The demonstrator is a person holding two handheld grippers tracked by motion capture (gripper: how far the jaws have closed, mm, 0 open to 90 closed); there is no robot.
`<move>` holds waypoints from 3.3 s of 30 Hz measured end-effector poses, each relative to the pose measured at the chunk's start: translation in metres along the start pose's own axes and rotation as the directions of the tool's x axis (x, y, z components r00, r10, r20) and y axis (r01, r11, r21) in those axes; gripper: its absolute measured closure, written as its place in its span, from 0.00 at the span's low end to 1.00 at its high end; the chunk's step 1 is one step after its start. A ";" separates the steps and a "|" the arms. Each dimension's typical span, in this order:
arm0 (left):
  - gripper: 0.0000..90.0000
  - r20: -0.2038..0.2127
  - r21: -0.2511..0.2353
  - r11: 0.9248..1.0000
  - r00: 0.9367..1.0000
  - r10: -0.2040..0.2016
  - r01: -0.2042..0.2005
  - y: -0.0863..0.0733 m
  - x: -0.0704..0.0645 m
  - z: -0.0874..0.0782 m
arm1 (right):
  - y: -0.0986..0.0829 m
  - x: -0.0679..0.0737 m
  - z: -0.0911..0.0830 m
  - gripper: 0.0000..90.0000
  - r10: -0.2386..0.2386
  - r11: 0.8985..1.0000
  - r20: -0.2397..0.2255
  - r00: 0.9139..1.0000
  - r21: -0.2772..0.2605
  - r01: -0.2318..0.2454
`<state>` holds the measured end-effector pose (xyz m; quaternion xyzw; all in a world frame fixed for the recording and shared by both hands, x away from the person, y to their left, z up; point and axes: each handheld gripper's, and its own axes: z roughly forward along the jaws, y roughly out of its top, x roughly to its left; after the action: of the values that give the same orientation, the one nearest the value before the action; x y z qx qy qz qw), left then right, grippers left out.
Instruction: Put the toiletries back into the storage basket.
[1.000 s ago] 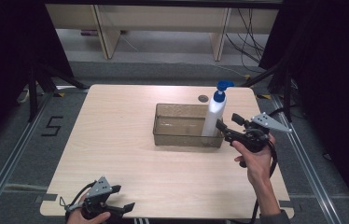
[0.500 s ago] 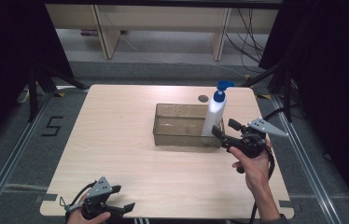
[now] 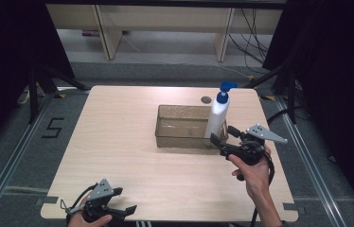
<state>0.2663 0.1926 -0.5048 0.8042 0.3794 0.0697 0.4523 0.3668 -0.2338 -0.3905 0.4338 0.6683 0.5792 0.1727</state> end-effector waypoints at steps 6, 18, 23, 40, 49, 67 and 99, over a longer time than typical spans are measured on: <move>0.17 0.002 0.002 1.000 1.000 -0.003 0.003 0.000 -0.001 0.000 | -0.003 0.001 -0.001 0.22 -0.022 1.000 0.008 1.000 -0.008 0.022; 0.17 -0.007 0.001 1.000 1.000 0.002 -0.002 0.000 -0.001 -0.001 | -0.013 0.008 0.002 0.22 -0.014 1.000 -0.034 0.999 -0.005 0.014; 0.17 -0.007 -0.005 1.000 1.000 -0.005 0.005 0.000 -0.001 0.000 | -0.016 0.011 0.002 0.22 -0.013 1.000 -0.039 0.999 0.004 0.013; 0.17 0.000 -0.005 1.000 1.000 -0.003 0.003 0.000 -0.001 -0.001 | -0.031 0.020 0.002 0.22 0.019 0.998 -0.055 0.998 0.053 -0.016; 0.17 0.003 -0.004 1.000 1.000 -0.006 0.006 0.000 0.000 -0.001 | -0.039 0.023 0.002 0.22 -0.042 0.997 -0.074 0.996 0.056 0.046; 0.17 0.002 0.001 1.000 1.000 -0.001 0.001 0.001 0.000 -0.002 | -0.058 0.035 0.000 0.20 -0.016 0.996 -0.131 0.991 0.085 0.027; 0.17 -0.005 -0.001 1.000 1.000 -0.001 0.001 0.000 -0.001 -0.001 | -0.098 0.057 -0.004 0.19 -0.046 0.979 -0.170 0.984 0.186 0.078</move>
<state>0.2654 0.1929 -0.5038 0.8036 0.3810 0.0719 0.4517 0.2943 -0.1875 -0.4640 0.3778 0.7464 0.5401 0.0920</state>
